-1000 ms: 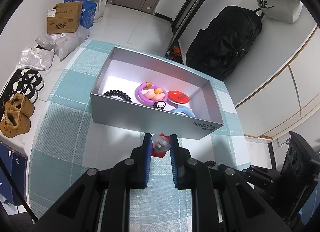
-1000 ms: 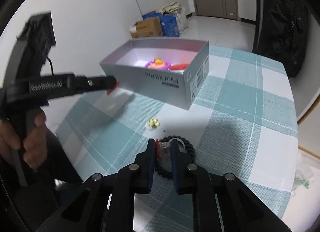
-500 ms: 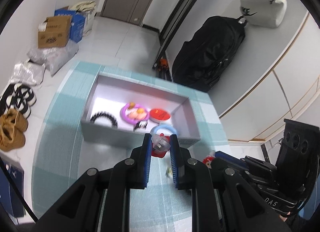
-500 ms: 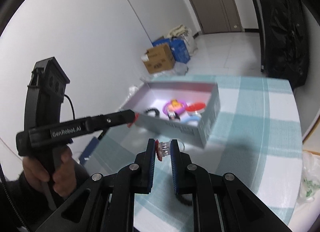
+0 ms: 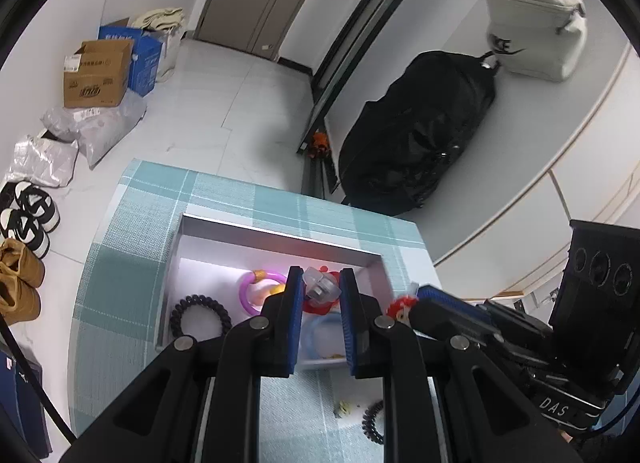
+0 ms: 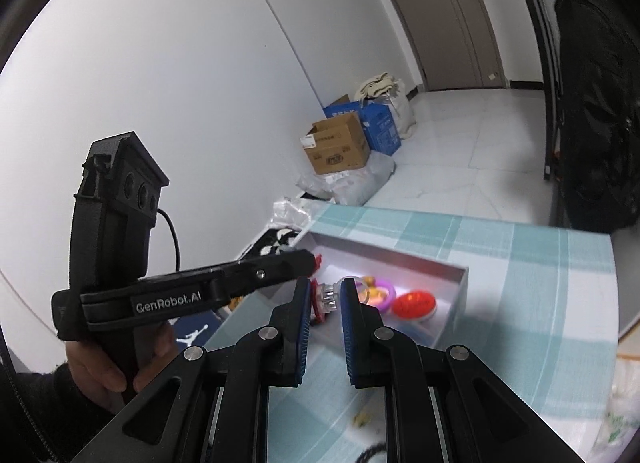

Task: Organize jewelry
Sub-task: 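Carry the pacifier and bracelet over the box and open both grippers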

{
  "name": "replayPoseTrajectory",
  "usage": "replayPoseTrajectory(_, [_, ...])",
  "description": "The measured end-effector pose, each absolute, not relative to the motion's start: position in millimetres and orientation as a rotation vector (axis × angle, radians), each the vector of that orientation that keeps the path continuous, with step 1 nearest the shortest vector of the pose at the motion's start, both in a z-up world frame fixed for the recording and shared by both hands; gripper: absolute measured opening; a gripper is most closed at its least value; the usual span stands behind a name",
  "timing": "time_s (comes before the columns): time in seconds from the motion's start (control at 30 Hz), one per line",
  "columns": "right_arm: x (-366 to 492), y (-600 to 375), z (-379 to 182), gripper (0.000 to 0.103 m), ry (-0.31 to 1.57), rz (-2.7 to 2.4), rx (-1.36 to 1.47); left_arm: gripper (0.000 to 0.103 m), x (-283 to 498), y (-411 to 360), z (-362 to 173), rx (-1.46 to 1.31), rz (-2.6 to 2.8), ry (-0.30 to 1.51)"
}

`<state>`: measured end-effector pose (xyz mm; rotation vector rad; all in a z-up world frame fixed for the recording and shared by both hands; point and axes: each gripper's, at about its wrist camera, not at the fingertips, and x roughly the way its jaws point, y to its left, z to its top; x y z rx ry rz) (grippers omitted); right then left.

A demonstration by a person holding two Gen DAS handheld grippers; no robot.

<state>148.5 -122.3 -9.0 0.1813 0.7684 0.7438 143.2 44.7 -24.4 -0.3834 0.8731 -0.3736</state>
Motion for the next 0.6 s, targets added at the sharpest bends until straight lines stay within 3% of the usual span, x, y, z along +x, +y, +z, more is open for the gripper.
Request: replayPoseTrajectory(0.6, [192.6,-128.6,-38.5,0.014,0.824,0.720,0.268,0.013,168.9,40.6,-46.2,-0.373,-0.323,0.962])
